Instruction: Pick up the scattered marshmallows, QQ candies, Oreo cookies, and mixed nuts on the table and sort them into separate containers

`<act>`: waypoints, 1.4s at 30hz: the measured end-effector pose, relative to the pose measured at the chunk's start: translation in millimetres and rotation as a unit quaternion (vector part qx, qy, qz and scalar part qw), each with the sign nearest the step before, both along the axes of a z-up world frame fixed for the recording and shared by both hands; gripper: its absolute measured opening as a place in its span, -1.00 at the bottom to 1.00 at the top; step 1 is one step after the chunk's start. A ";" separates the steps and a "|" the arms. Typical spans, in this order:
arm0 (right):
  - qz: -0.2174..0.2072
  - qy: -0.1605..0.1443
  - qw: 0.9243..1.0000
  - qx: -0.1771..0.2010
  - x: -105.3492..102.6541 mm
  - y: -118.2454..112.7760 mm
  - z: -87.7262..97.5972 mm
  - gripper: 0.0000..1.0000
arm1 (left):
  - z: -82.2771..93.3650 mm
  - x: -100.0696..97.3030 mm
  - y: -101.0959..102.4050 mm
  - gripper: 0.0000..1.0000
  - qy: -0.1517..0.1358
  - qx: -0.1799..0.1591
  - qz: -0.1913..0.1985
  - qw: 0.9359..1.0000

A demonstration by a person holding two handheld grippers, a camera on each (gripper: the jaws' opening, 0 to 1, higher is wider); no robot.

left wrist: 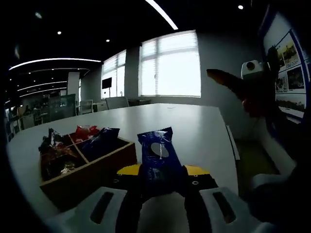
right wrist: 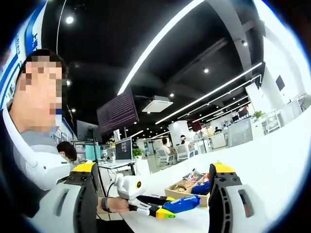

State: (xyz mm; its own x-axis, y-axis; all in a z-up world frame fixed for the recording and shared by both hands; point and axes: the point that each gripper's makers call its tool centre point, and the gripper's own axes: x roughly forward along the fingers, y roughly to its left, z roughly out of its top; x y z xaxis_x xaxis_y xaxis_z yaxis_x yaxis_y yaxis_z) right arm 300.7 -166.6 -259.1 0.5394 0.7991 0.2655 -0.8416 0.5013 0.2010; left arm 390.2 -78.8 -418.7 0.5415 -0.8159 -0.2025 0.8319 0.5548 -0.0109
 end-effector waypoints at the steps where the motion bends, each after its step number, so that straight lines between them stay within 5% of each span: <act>1: 0.000 0.001 1.000 -0.003 1.1 0.8 -1.2 0.80 | -0.6 -0.2 3.9 -0.29 0.000 0.002 0.001 1.000; 20: 0.016 -0.004 1.000 -0.010 -2.7 10.1 1.0 0.80 | -2.2 -5.6 40.5 -0.29 -0.011 0.013 0.017 1.000; 42: 0.023 -0.005 1.000 -0.015 -6.5 13.4 -0.1 0.80 | 6.3 -7.6 51.3 -0.29 -0.024 0.014 0.023 0.999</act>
State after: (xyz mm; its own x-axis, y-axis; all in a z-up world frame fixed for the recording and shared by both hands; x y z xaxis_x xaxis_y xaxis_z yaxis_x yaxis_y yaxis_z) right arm 294.2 -153.3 -259.2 0.4990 0.8310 0.2460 -0.8660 0.4675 0.1774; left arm 382.6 -27.5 -412.4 0.5883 -0.7840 -0.1980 0.8045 0.5922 0.0452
